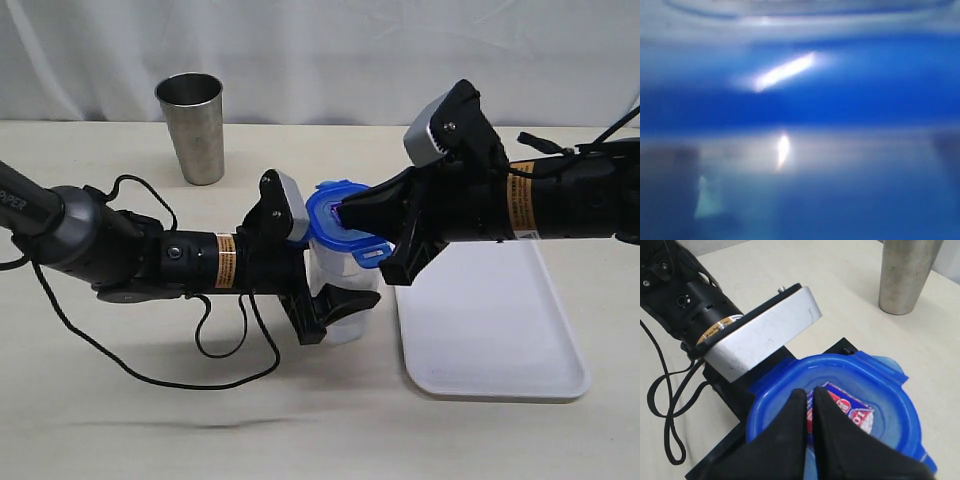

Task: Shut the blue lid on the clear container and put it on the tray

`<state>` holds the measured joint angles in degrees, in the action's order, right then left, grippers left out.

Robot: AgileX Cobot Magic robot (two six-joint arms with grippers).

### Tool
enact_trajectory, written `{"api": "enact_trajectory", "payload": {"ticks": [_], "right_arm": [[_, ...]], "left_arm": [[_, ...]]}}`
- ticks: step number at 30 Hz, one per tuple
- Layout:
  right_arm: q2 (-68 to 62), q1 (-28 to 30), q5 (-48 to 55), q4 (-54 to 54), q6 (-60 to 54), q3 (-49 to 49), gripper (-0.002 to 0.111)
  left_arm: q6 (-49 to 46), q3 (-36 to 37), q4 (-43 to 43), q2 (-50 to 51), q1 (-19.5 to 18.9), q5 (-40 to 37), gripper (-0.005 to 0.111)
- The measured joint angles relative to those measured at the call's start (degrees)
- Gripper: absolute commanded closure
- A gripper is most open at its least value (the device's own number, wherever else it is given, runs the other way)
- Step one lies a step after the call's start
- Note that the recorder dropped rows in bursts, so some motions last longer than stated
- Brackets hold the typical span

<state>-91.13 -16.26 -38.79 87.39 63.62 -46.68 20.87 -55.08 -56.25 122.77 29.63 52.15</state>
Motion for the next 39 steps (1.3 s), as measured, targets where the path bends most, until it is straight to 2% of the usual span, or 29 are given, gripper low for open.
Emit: {"api": "enact_trajectory", "payload": {"ticks": [2,4,7,12,13,15,19,26,31,36,39], "right_arm": [[0.0,0.0,0.0,0.0,0.0,0.0,0.104],[0.0,0.0,0.1,0.0,0.1,0.0,0.104],[0.0,0.0,0.2,-0.2,0.1,0.0,0.104],[0.0,0.0,0.2,-0.2,0.7,0.0,0.104],[0.0,0.0,0.2,-0.2,1.1,0.0,0.104],[0.2,0.0,0.2,0.0,2.0,0.0,0.101],[0.6,0.0,0.4,0.7,4.5,-0.2,0.087],[1.1,-0.1,1.3,0.9,7.3,-0.8,0.069],[6.3,-0.1,6.7,2.2,13.9,-3.1,0.069],[12.7,-0.1,14.5,8.8,33.9,-6.6,0.069],[13.2,0.9,14.7,10.9,41.6,-7.6,0.069]], "left_arm": [[0.0,0.0,1.0,0.0,0.5,-0.4,0.029],[0.0,0.0,1.3,0.0,0.6,-0.8,0.036],[0.1,0.0,1.3,0.0,0.9,-1.5,0.057],[0.4,0.0,1.5,-0.1,1.0,-2.4,0.102],[0.5,0.0,1.5,-0.1,1.0,-2.5,0.107],[0.5,0.0,1.2,-0.1,1.0,-2.6,0.107],[0.5,-0.4,0.4,-0.2,1.0,-3.0,0.107],[0.7,-0.7,0.2,-0.2,0.5,-3.2,0.107],[1.0,-0.7,-1.3,-0.3,-1.6,-3.0,0.107],[3.5,-0.7,-7.2,-0.3,-4.8,-0.5,0.107],[5.1,-0.7,-11.2,-0.3,-6.3,1.8,0.107]]}}
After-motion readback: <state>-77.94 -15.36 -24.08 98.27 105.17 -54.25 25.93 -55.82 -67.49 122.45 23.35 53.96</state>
